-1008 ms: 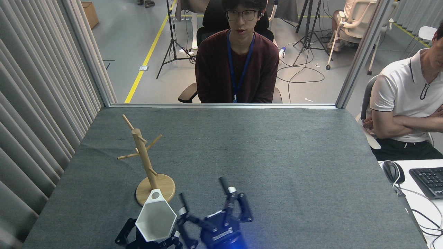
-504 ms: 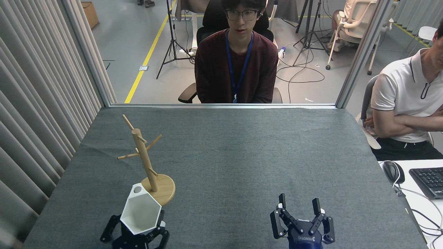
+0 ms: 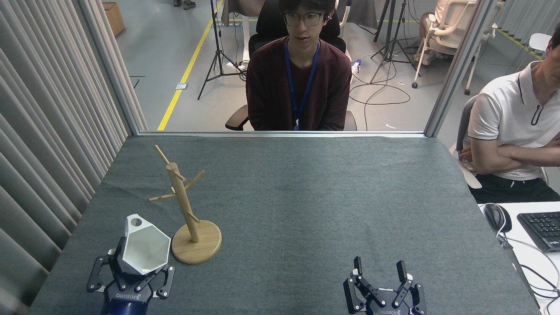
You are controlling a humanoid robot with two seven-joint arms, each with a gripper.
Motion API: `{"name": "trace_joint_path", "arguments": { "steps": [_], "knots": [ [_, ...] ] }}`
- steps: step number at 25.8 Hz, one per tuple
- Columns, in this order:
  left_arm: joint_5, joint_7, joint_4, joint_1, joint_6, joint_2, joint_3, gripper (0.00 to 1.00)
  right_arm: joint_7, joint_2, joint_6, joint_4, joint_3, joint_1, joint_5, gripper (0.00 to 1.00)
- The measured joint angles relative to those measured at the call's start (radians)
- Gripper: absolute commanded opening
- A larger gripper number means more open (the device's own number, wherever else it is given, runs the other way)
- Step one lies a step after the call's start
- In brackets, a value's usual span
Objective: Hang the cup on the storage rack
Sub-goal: 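Raise the cup with the left gripper toward a wooden stand peg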
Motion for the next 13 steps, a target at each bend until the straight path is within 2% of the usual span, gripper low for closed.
{"name": "trace_joint_path", "arguments": {
  "steps": [6, 13],
  "knots": [
    [-0.082, -0.004, 0.127, -0.113, 0.057, -0.007, 0.005, 0.32, 0.003, -0.001, -0.002, -0.001, 0.001, 0.001, 0.001, 0.98],
    [-0.093, -0.005, 0.195, -0.159, 0.076, -0.008, 0.007, 0.33, -0.001, -0.001, -0.013, 0.000, 0.002, 0.002, 0.001, 0.98]
  ]
}}
